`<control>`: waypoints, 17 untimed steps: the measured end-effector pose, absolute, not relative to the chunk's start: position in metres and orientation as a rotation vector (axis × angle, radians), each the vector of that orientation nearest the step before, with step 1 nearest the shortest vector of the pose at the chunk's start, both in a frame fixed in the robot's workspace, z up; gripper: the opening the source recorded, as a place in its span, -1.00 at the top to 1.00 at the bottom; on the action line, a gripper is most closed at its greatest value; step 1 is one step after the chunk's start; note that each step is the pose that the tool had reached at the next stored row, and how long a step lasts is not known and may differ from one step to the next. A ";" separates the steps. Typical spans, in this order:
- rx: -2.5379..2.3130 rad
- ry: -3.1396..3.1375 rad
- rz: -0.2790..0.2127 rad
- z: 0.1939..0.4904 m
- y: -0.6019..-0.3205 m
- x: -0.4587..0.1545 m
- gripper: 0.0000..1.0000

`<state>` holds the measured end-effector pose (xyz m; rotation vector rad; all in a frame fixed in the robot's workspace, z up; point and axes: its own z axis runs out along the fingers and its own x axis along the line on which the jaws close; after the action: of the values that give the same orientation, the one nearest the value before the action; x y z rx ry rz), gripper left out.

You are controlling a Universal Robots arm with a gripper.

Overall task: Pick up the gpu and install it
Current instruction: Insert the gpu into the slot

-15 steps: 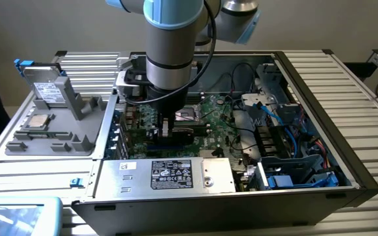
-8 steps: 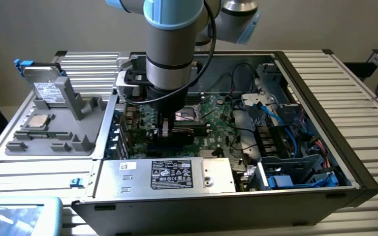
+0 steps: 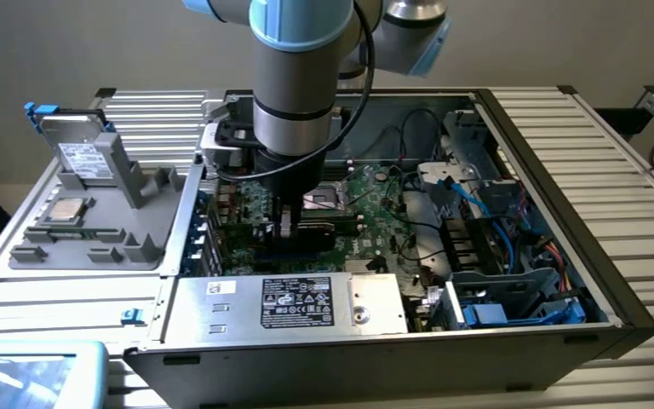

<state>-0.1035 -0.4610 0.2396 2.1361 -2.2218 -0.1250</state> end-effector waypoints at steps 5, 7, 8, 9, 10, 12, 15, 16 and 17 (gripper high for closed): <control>2.136 -2.222 -0.125 0.239 -0.461 -0.104 0.42; 2.136 -2.222 -0.125 0.239 -0.461 -0.104 0.42; 2.136 -2.222 -0.125 0.239 -0.461 -0.104 0.42; 2.136 -2.222 -0.125 0.239 -0.461 -0.104 0.42; 2.136 -2.222 -0.125 0.239 -0.461 -0.104 0.42; 2.135 -2.221 -0.123 0.239 -0.461 -0.104 0.42; 2.134 -2.220 -0.121 0.239 -0.461 -0.103 0.42; 2.134 -2.220 -0.120 0.239 -0.461 -0.103 0.42; 2.133 -2.220 -0.119 0.238 -0.461 -0.103 0.42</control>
<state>-0.1034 -0.4608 0.2385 2.1330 -2.2195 -0.1191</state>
